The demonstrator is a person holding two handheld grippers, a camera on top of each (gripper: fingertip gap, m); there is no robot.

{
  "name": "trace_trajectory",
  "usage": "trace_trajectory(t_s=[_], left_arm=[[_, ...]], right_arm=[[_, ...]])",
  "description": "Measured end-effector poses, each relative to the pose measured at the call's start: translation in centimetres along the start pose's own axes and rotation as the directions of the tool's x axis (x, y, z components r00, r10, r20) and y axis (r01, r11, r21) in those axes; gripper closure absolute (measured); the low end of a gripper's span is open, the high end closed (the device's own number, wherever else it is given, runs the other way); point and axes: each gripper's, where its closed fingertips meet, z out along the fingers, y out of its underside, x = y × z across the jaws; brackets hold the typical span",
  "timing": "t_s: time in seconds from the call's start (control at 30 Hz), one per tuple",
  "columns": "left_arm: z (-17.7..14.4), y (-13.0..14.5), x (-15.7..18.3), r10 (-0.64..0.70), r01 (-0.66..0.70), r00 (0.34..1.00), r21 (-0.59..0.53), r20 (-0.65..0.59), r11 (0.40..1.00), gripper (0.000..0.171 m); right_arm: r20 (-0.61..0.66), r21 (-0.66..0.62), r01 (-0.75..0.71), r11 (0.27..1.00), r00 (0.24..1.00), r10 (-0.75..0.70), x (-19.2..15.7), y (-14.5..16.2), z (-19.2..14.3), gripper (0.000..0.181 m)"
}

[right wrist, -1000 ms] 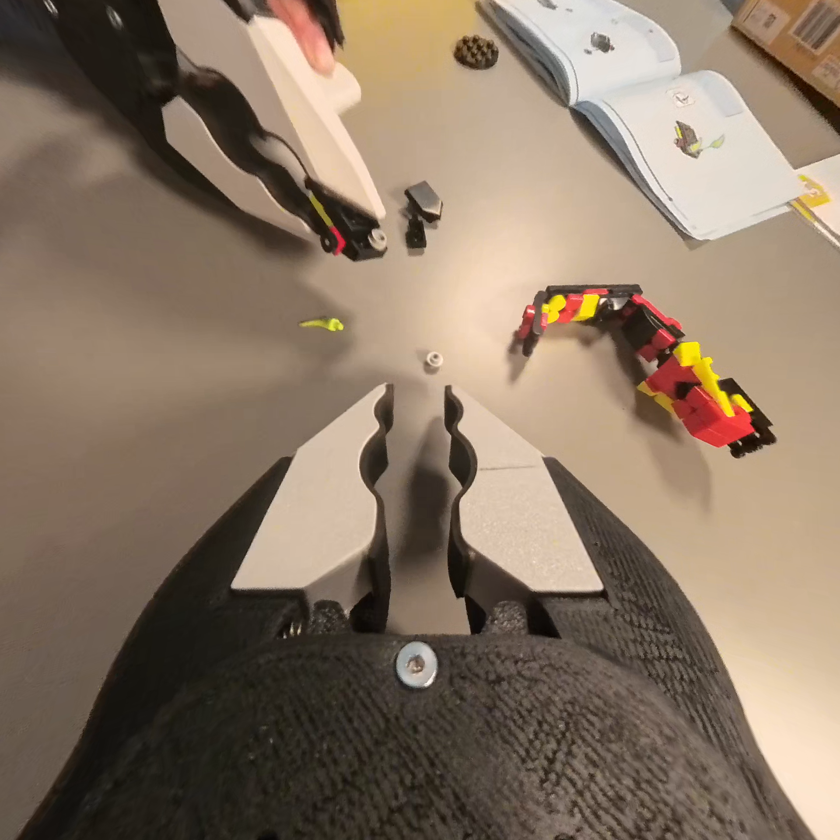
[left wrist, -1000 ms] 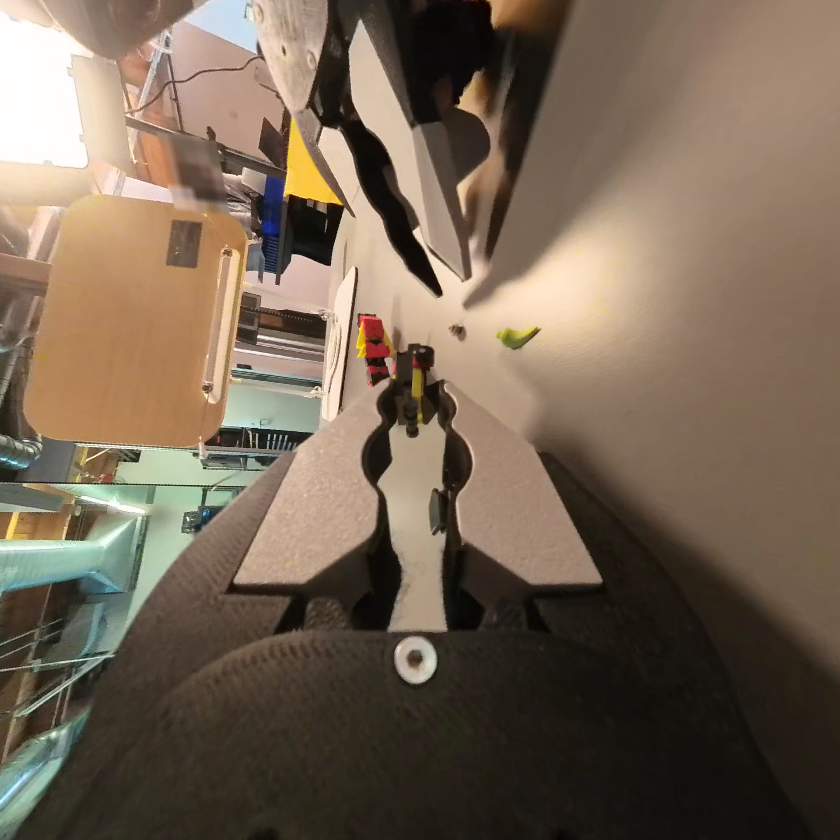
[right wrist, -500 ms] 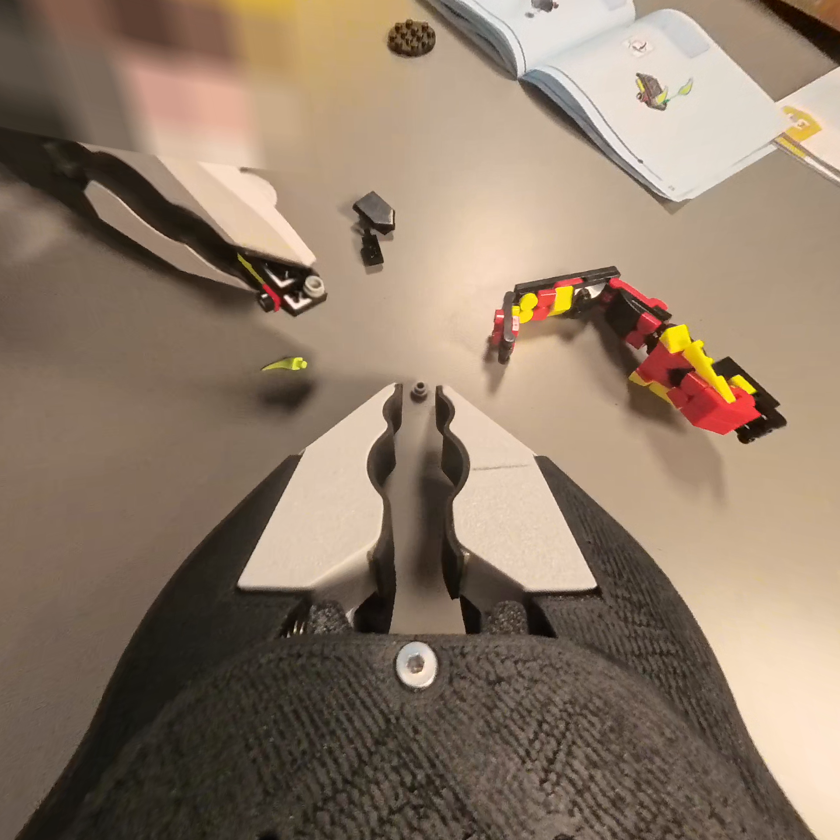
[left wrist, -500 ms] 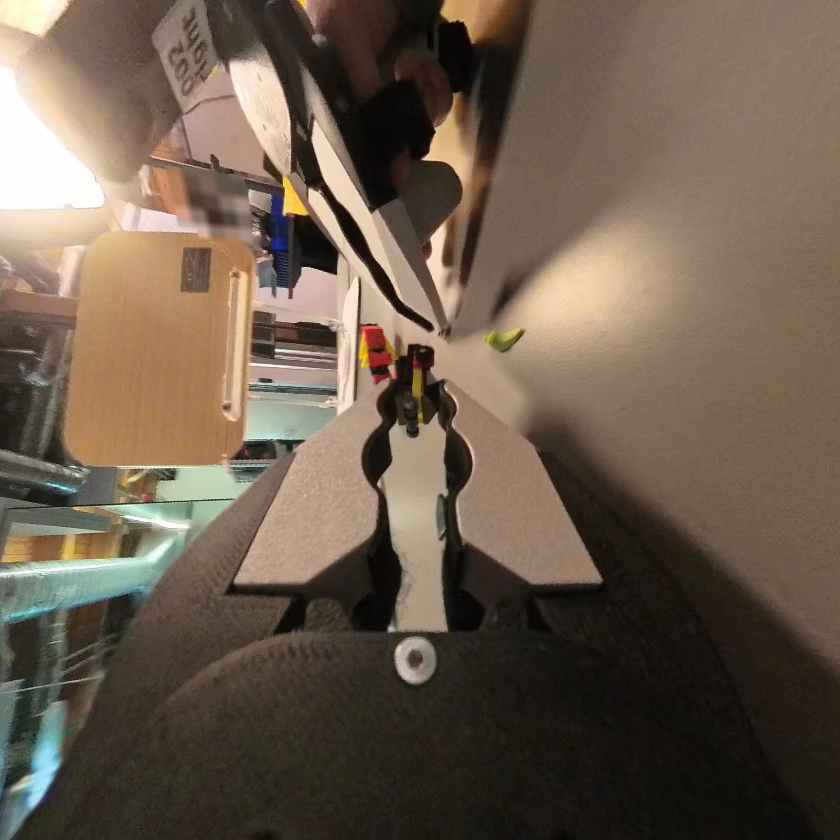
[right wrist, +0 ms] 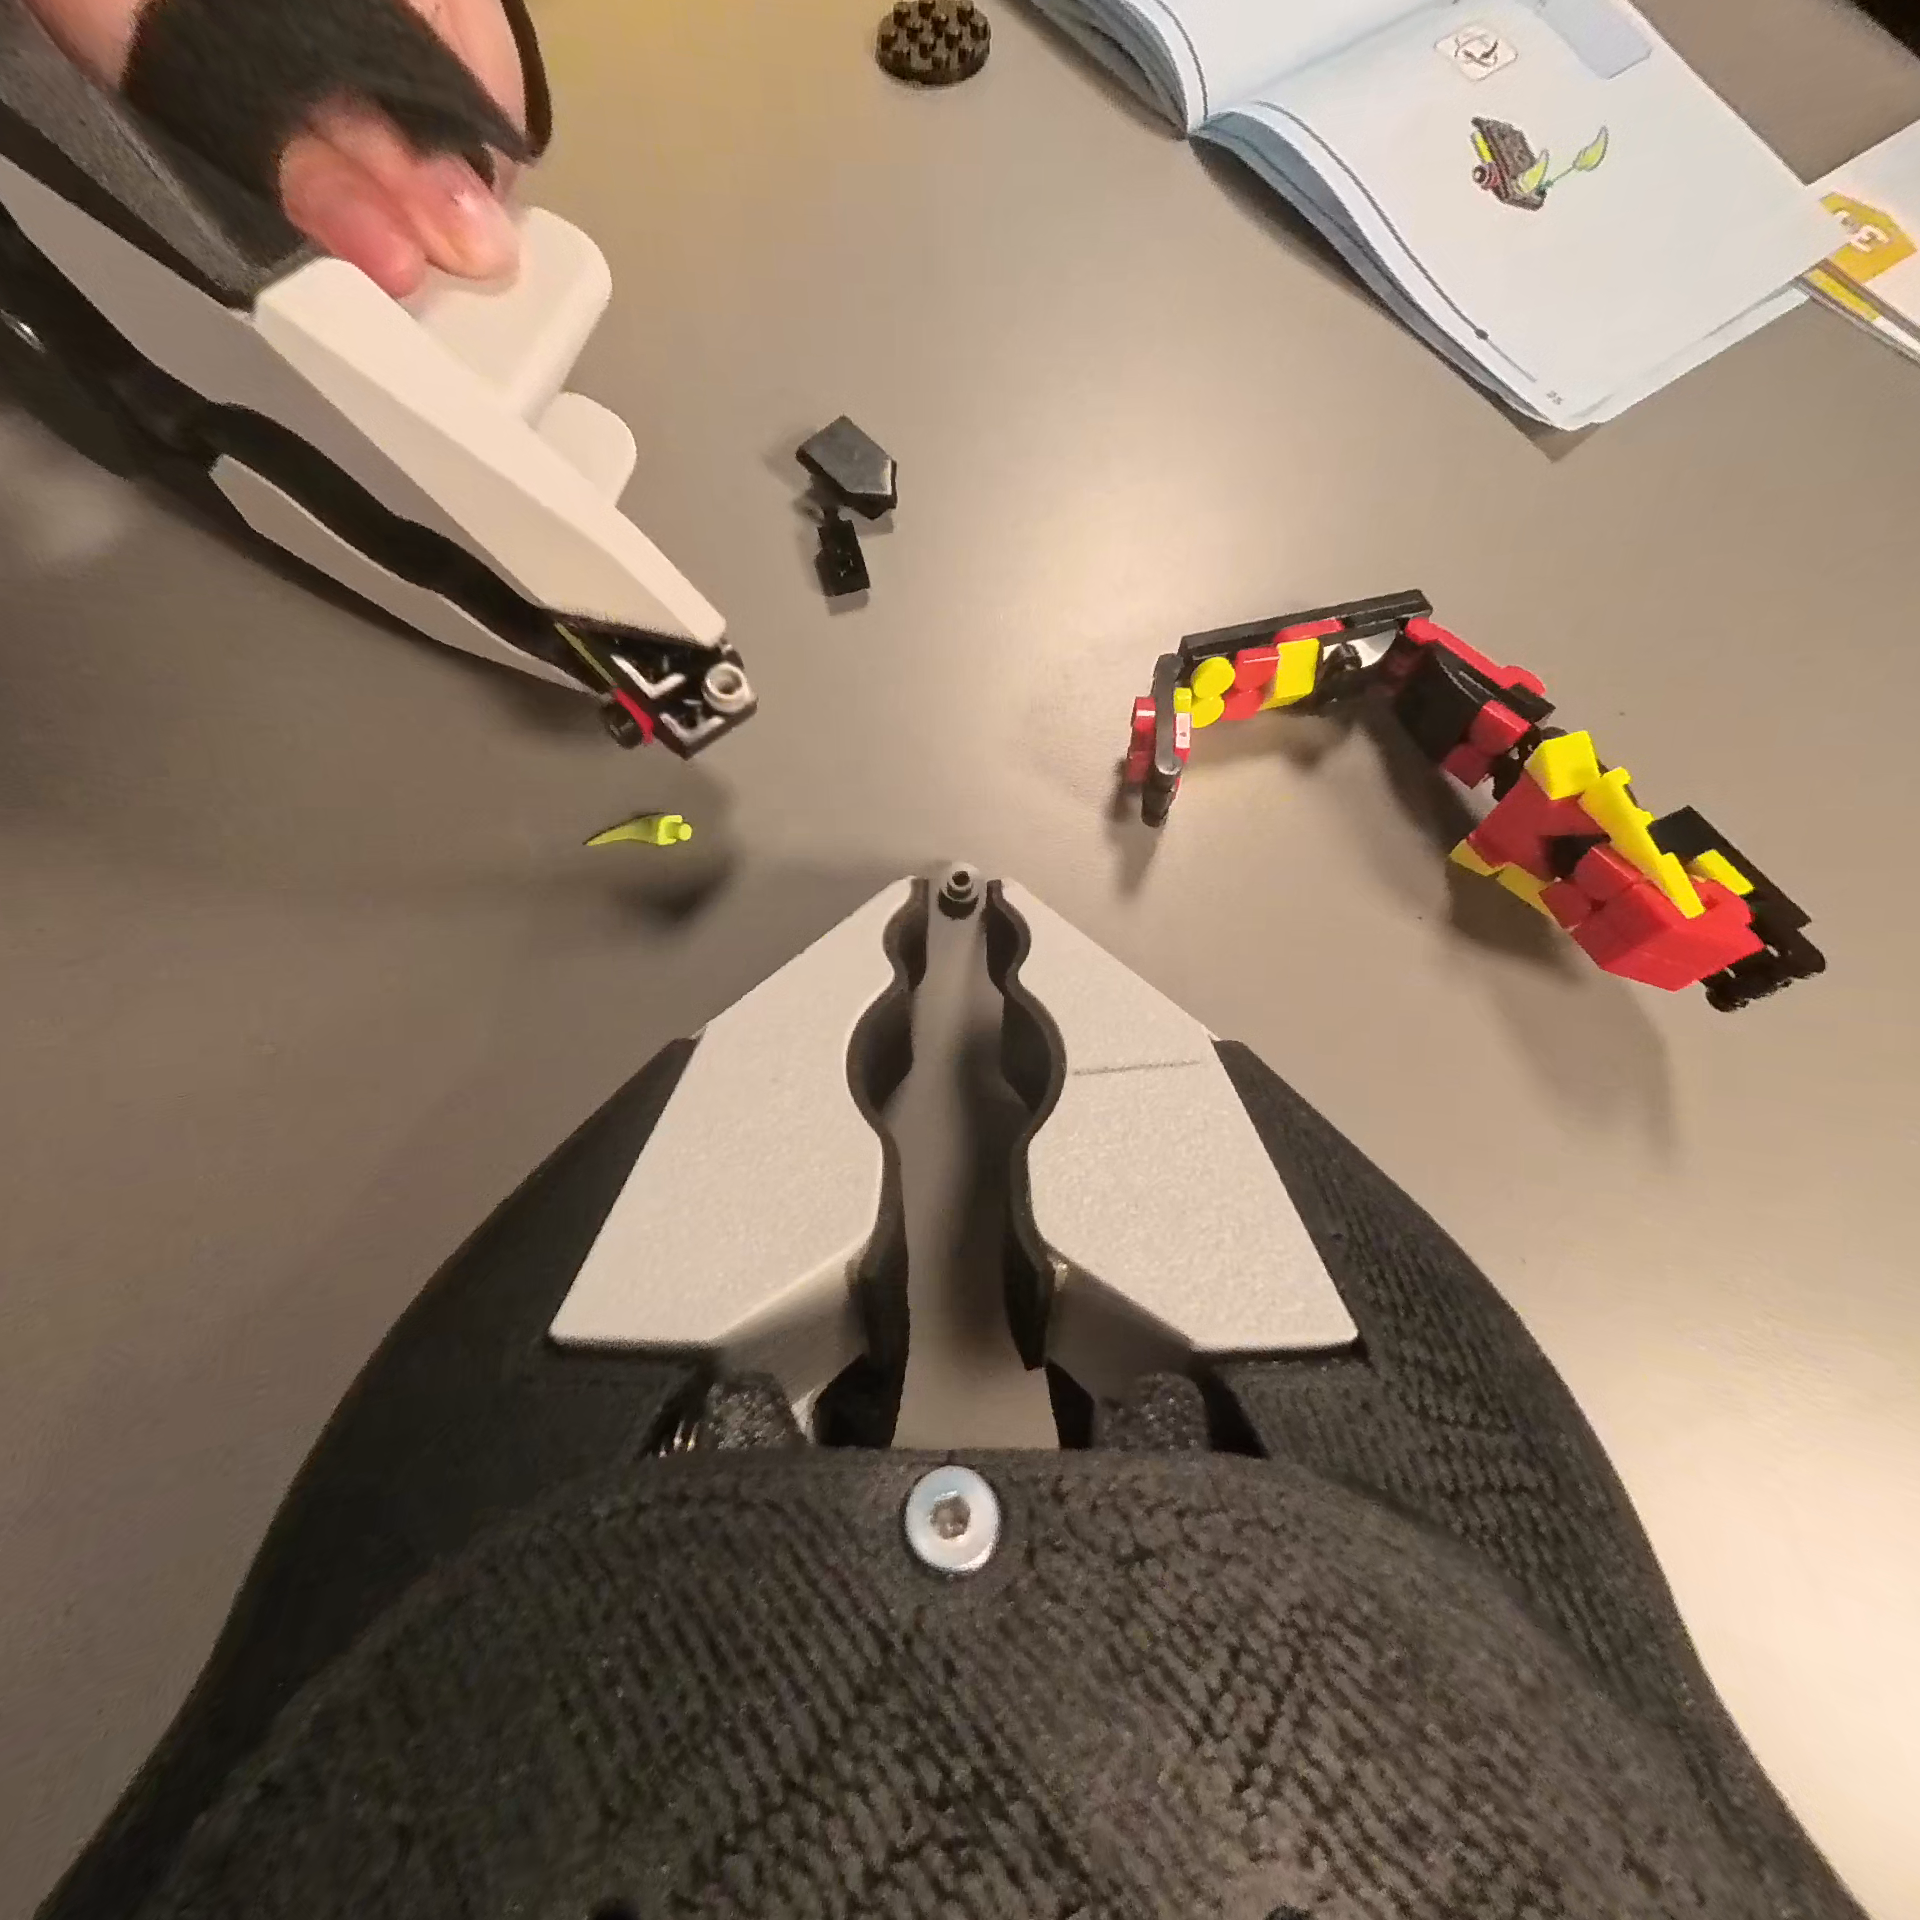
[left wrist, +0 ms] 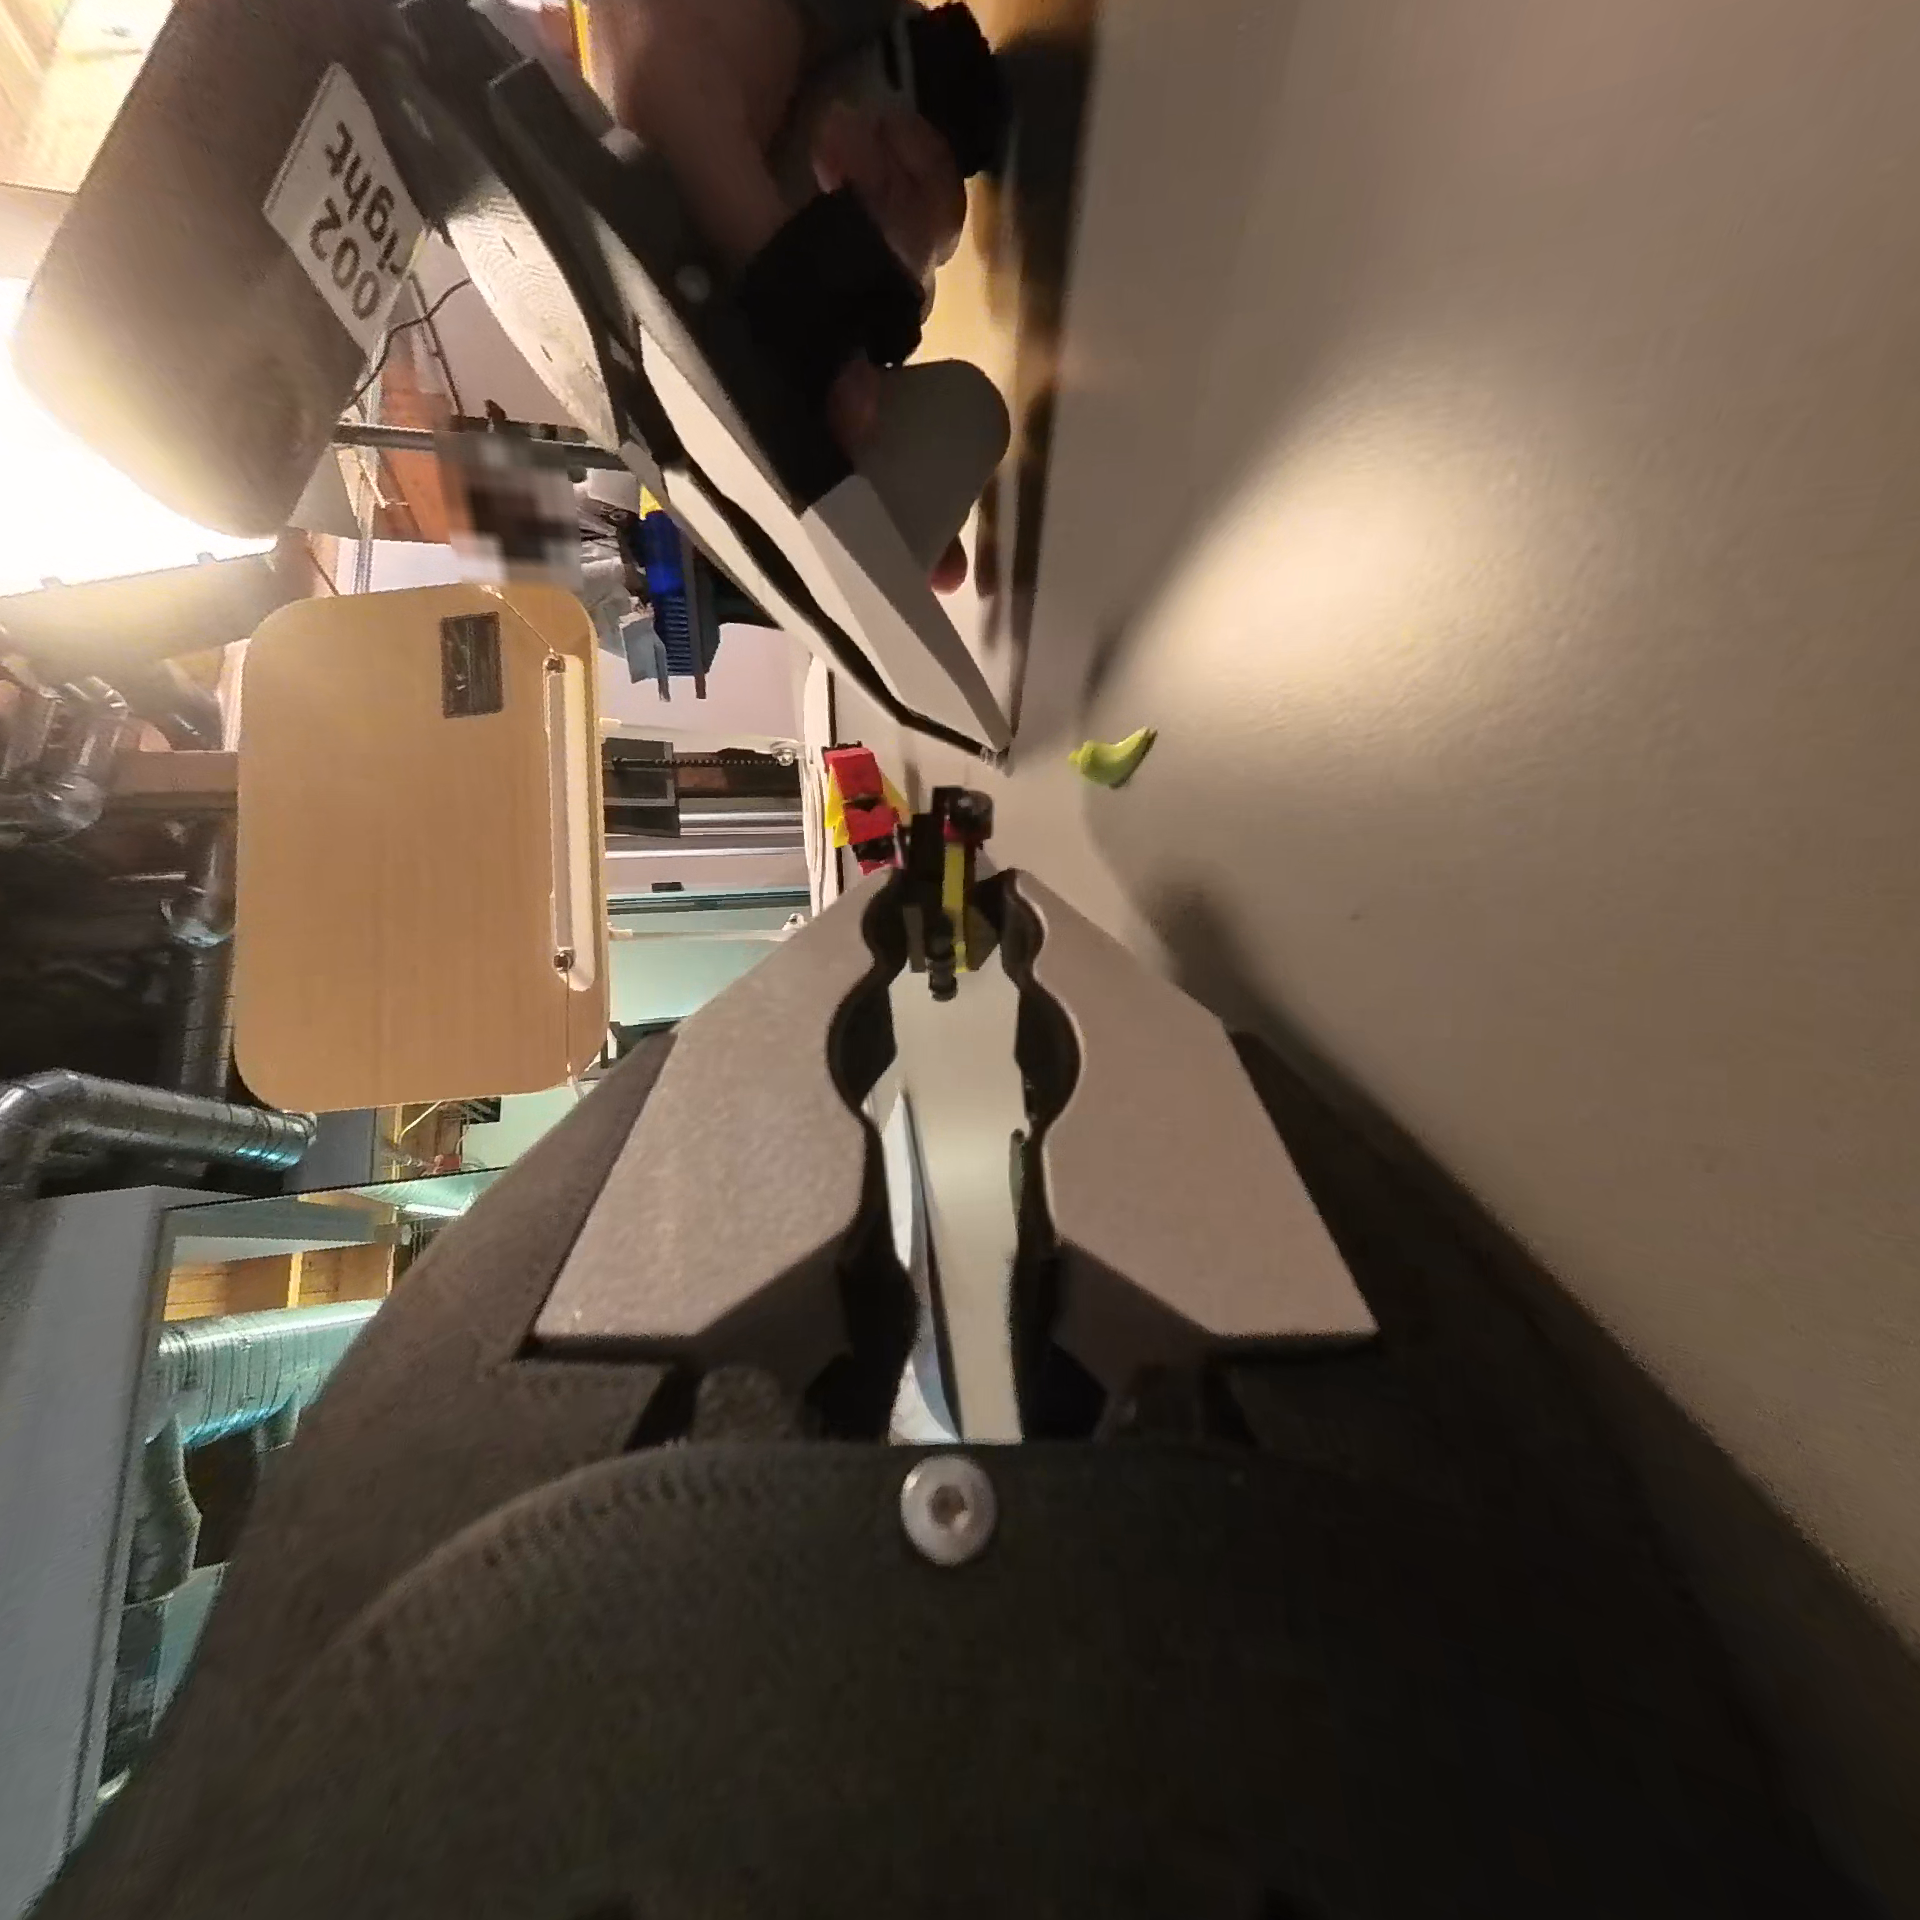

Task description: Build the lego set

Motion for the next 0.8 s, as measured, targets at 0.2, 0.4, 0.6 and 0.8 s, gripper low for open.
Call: trace_trajectory(t_s=[0.2,0.4,0.6,0.8], left_arm=[[0.1,0.0,0.1,-0.016,0.016,1.0,0.007,-0.007,1.0,0.156],[0.2,0.0,-0.1,-0.03,0.03,1.0,0.017,0.003,0.999,0.156],[0.2,0.1,-0.3,-0.037,0.037,0.999,0.024,0.008,0.999,0.156],[0.0,-0.3,-0.2,-0.03,0.03,1.0,0.042,0.003,0.999,0.156]], right_arm=[[-0.011,-0.002,0.006,1.0,1.0,-0.006,0.1,-0.1,0.1,0.177],[-0.153,-0.041,0.257,0.966,0.953,-0.26,0.9,-0.2,-0.6,0.181],[-0.172,-0.318,0.568,0.759,0.753,-0.635,1.8,0.3,-2.1,0.181],[-0.105,-0.153,0.346,0.926,0.926,-0.363,1.1,-1.9,-1.0,0.166]])
